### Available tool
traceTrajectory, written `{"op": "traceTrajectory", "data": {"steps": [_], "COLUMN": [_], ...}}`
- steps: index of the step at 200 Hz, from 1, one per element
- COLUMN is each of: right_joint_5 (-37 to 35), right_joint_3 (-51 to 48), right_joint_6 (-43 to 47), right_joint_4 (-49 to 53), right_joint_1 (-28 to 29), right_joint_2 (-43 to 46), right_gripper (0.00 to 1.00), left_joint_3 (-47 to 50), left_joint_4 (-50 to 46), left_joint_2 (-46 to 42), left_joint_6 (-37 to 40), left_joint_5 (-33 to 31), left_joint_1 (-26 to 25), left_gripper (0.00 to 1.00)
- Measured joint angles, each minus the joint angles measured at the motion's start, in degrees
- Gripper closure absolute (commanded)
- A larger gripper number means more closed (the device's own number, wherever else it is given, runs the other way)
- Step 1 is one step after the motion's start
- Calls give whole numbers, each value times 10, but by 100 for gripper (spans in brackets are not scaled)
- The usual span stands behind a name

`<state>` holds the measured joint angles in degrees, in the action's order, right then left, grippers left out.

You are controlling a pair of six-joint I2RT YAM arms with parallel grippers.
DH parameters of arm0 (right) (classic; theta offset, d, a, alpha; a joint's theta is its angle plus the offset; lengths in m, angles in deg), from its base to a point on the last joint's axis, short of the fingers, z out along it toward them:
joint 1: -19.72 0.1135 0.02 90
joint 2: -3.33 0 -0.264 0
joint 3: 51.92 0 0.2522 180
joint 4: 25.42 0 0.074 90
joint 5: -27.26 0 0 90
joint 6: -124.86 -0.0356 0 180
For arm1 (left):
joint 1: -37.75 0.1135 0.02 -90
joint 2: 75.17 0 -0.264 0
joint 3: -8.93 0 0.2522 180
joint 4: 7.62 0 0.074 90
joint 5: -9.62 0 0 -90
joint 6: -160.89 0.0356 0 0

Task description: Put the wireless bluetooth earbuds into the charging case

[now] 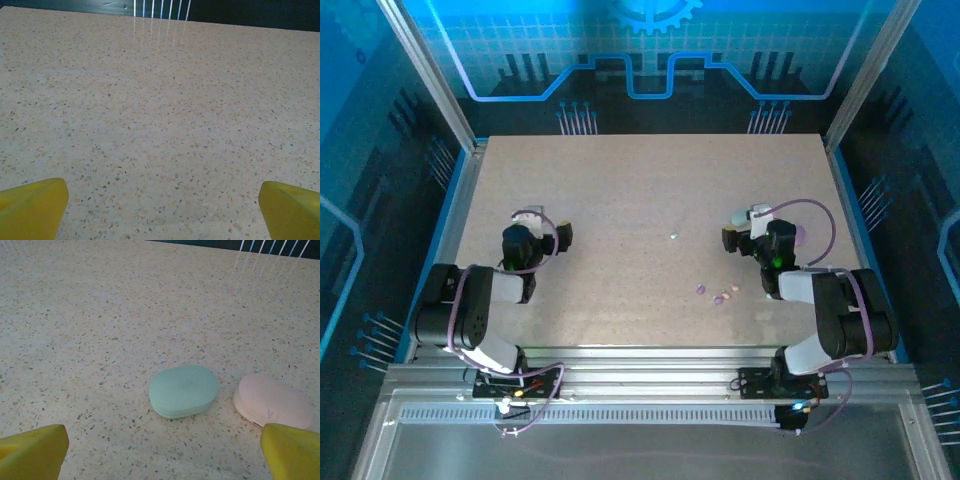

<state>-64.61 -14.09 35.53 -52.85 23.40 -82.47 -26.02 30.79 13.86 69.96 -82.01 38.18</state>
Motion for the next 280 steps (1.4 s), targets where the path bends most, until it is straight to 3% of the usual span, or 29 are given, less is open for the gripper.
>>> {"op": "traceTrajectory", "data": {"steps": [213, 245, 280], "right_joint_5": [2, -19, -34], "right_joint_3": [1, 32, 97], "right_joint_6": [0, -1, -35], "right_joint_4": [2, 62, 182], "right_joint_1": [0, 1, 0], "right_joint_2": [0, 8, 58], "right_gripper": [0, 0, 0], "left_joint_3": [0, 23, 25], "left_joint_4": [2, 13, -41], "left_joint_2": [0, -23, -111], "left_joint_6": [0, -2, -7], "left_joint_5": [0, -11, -40], "left_joint_1": [0, 0, 0], "left_gripper": [1, 1, 1]}}
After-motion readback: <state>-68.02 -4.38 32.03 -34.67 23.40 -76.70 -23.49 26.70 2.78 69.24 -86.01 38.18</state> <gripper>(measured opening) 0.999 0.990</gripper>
